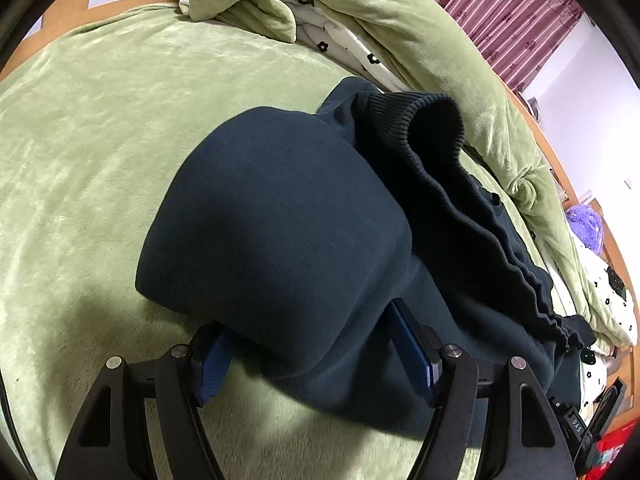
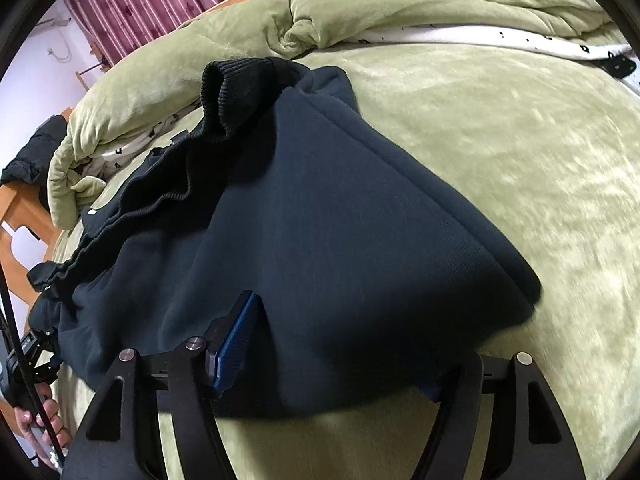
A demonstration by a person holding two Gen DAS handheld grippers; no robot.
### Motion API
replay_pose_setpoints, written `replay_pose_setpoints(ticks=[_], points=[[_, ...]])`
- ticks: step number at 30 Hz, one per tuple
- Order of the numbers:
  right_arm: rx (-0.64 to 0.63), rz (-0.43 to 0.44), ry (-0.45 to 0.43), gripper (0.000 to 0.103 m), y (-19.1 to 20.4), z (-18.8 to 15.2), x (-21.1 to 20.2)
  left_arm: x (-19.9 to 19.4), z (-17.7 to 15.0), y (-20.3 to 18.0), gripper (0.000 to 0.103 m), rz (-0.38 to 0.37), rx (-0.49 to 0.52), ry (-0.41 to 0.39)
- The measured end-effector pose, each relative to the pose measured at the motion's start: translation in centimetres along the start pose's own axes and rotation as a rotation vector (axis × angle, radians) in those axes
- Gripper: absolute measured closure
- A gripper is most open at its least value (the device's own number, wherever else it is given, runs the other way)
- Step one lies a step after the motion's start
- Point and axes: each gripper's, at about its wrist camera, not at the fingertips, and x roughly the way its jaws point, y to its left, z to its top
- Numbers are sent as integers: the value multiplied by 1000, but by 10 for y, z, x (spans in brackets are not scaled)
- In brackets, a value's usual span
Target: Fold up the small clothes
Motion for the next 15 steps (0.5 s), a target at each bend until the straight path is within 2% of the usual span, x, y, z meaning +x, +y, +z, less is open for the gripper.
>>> replay_pose_setpoints(ticks=[2,4,5,6,7,9,11,15], points=[[-1,-7,-11,37,2,3,3,0,-1,-1,32,5,11,-6],[-4,-11,-17,46,5,5,5,0,-3,-4,34,19,32,-16],[-11,-11,-18,55,8,6,6,0,-4,-5,38,27,40,-20],[-17,-10,-19,65,10,7,8,0,-5,-7,47,34,49,-23],[-21,-8,-22,70,9,6,6,-1,-5,-7,52,37,54,-26],[-25,-2,-30,84,12,6,7,-3,-5,-10,72,44,67,-28],[-26,-2,-36,89,12,6,5,-5,-7,-17,86,62,119,-25],[6,27,-44,91,6,4,-1,-17,-12,-29,90,105,202,-75]])
